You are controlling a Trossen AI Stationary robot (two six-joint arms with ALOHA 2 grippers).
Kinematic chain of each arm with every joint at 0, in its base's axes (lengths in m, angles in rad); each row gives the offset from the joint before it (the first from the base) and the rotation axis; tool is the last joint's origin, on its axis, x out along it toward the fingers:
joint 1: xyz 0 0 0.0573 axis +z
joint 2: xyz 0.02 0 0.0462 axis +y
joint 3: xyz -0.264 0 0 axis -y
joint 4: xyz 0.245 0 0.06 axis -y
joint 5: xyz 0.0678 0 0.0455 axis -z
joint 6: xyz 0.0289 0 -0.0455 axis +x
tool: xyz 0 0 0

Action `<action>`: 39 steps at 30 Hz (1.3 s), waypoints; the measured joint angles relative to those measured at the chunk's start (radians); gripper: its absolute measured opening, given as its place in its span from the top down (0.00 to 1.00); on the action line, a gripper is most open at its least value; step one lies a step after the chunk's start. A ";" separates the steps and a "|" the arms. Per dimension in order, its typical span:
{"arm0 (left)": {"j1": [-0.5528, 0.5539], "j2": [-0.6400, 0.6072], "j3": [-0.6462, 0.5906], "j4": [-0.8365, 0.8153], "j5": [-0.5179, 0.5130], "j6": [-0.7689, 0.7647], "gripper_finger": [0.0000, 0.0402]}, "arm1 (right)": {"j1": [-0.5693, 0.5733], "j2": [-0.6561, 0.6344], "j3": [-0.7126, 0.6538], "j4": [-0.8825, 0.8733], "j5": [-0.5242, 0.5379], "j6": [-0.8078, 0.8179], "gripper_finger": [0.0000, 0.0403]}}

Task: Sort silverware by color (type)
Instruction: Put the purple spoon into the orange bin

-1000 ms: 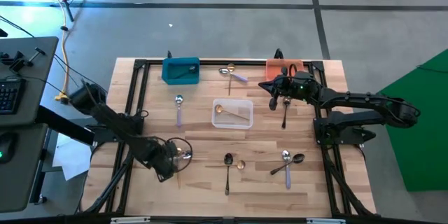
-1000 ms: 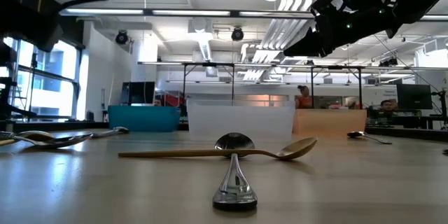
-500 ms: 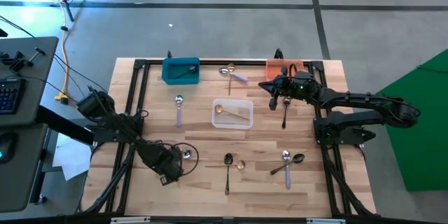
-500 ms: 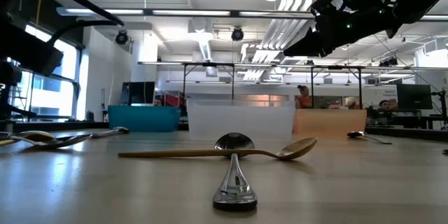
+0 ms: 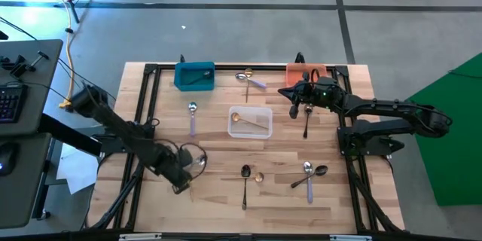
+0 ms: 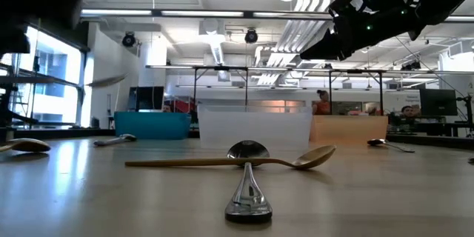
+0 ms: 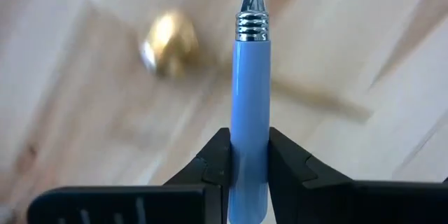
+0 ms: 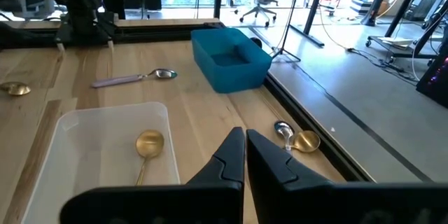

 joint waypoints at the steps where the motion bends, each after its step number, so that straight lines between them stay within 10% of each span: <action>1: 0.017 -0.019 0.000 0.010 -0.038 0.006 0.89 | 0.000 0.000 0.000 -0.001 0.000 0.000 1.00; 7: 0.224 -0.095 -0.068 0.300 -0.125 0.289 0.89 | 0.000 0.000 0.000 0.009 0.016 0.000 1.00; 18: 0.677 -0.096 -0.209 1.035 0.051 0.827 0.89 | 0.025 0.000 0.000 0.021 0.086 0.078 0.98; 32: 0.994 0.188 -0.186 1.613 0.428 0.925 0.89 | 0.128 0.204 0.004 0.435 0.090 0.299 0.93; 39: 1.024 0.311 -0.103 1.676 0.487 0.961 0.89 | 0.129 0.341 0.115 0.485 -0.009 0.366 0.72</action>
